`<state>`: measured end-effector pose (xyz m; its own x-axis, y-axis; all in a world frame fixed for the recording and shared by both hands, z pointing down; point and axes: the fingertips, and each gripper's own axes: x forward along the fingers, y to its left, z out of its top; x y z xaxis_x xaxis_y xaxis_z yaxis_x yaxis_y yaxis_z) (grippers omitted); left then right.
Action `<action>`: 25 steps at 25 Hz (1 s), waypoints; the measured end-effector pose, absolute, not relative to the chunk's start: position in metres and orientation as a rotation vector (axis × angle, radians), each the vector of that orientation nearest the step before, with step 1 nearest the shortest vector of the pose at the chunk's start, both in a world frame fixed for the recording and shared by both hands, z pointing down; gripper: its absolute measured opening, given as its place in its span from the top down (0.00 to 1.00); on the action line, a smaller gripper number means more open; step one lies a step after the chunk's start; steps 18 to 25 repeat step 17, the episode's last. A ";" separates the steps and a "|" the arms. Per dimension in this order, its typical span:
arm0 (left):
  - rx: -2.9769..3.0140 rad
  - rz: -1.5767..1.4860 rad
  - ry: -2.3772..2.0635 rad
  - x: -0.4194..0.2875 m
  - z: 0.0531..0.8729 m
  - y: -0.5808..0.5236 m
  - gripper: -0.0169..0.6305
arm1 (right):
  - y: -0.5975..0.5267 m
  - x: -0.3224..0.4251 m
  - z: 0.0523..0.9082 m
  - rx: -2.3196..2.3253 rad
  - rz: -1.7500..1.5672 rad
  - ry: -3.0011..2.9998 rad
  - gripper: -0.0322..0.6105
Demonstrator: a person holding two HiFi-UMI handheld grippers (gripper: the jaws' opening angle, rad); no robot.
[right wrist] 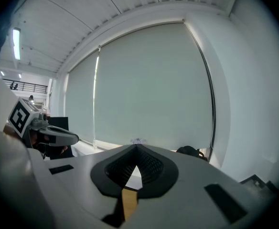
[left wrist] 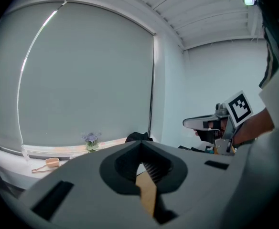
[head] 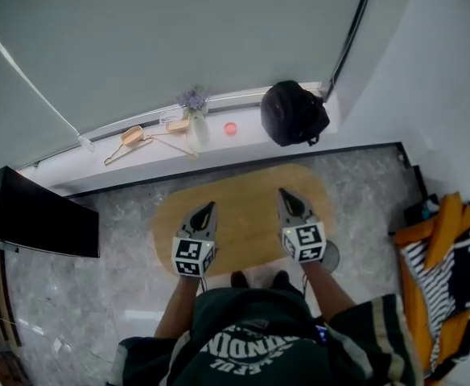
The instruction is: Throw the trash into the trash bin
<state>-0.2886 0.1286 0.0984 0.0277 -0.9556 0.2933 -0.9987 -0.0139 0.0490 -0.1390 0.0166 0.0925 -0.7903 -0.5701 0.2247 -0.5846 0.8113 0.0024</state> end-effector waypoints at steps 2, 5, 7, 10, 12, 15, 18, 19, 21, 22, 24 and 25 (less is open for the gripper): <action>2.069 0.252 -2.024 -0.293 0.096 0.130 0.98 | 0.021 -0.145 0.086 0.896 0.104 -2.801 0.95; 2.081 0.248 -2.022 -0.296 0.094 0.134 0.98 | 0.029 -0.149 0.079 0.898 0.109 -2.817 0.95; 2.087 0.250 -2.014 -0.297 0.095 0.136 0.98 | 0.031 -0.147 0.085 0.903 0.089 -2.796 0.95; 2.098 0.255 -2.002 -0.302 0.096 0.135 0.98 | 0.033 -0.152 0.089 0.904 0.096 -2.789 0.95; 2.106 0.262 -1.999 -0.302 0.097 0.135 0.98 | 0.035 -0.154 0.089 0.902 0.098 -2.792 0.95; 2.118 0.279 -1.998 -0.304 0.097 0.134 0.98 | 0.036 -0.158 0.085 0.903 0.087 -2.803 0.95; 2.126 0.286 -1.996 -0.306 0.096 0.133 0.98 | 0.036 -0.161 0.085 0.903 0.084 -2.806 0.95; 2.126 0.286 -1.996 -0.306 0.096 0.133 0.98 | 0.036 -0.161 0.085 0.903 0.084 -2.806 0.95; 2.126 0.286 -1.996 -0.306 0.096 0.133 0.98 | 0.036 -0.161 0.085 0.903 0.084 -2.806 0.95; 2.126 0.286 -1.996 -0.306 0.096 0.133 0.98 | 0.036 -0.161 0.085 0.903 0.084 -2.806 0.95; 2.126 0.286 -1.996 -0.306 0.096 0.133 0.98 | 0.036 -0.161 0.085 0.903 0.084 -2.806 0.95; 2.126 0.286 -1.996 -0.306 0.096 0.133 0.98 | 0.036 -0.161 0.085 0.903 0.084 -2.806 0.95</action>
